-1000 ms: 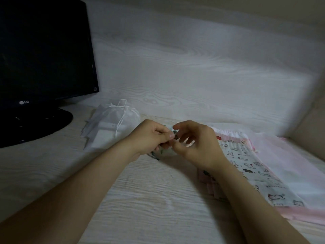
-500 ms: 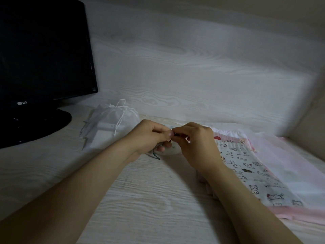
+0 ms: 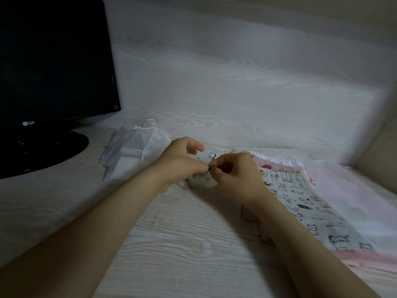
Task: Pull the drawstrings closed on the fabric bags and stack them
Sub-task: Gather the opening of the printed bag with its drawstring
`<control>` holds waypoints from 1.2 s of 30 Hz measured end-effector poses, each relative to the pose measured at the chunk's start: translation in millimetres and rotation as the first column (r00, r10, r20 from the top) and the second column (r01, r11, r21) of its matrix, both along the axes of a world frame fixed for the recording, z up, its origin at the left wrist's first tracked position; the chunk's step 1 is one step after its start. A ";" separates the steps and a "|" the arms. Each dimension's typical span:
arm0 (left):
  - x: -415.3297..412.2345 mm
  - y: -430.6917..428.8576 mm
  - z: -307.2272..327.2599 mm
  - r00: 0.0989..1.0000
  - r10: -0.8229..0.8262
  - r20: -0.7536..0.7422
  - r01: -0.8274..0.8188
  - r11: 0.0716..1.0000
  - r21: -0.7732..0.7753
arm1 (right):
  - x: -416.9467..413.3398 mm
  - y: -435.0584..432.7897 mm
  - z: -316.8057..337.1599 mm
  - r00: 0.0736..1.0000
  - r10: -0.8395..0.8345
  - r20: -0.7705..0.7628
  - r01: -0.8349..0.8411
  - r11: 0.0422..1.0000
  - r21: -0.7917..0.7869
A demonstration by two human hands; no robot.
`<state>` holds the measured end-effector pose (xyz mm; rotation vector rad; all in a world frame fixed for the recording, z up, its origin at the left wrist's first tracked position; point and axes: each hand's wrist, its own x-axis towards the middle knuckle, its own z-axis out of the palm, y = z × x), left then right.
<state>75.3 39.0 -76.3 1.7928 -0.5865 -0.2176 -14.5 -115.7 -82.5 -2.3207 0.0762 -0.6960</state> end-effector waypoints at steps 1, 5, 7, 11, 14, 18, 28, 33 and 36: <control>1.2 -0.1 -1.5 0.998 0.015 0.063 -0.016 1.000 0.019 | -0.1 -1.0 0.5 0.998 0.025 -0.054 -0.020 0.995 0.093; 2.2 1.4 -3.4 0.969 0.075 0.236 -0.065 0.997 -0.051 | -4.8 -4.2 5.9 0.986 0.124 -0.114 -0.071 0.920 0.385; 2.5 2.3 -3.1 0.944 0.071 0.323 -0.044 0.995 -0.089 | -5.3 -4.4 7.5 0.977 0.160 -0.143 -0.082 0.895 0.439; 0.8 0.4 -4.5 0.898 0.050 0.437 -0.025 0.998 -0.062 | -0.2 -5.4 3.9 0.951 0.256 -0.173 -0.105 0.793 0.600; 1.5 0.2 -3.6 0.894 0.046 0.446 -0.024 0.998 -0.055 | 1.3 -6.0 1.6 0.953 0.270 -0.139 -0.093 0.696 0.712; 2.5 0.0 -4.9 0.886 -0.030 0.463 0.029 1.000 0.009 | 3.0 -7.5 0.6 0.957 0.258 -0.135 -0.058 0.624 0.779; -0.1 -3.6 -5.0 0.834 -0.003 0.552 -0.003 1.000 0.010 | 2.8 -8.1 0.5 0.975 0.199 -0.094 -0.063 0.664 0.745; 0.9 1.1 8.4 0.964 0.025 0.264 0.000 0.995 -0.096 | 4.3 -14.4 -1.7 0.991 0.097 -0.093 -0.004 0.716 0.698; 0.7 2.5 14.4 0.997 0.043 0.062 -0.023 0.955 -0.297 | 5.2 -16.9 -3.7 0.994 0.063 -0.093 0.018 0.723 0.690</control>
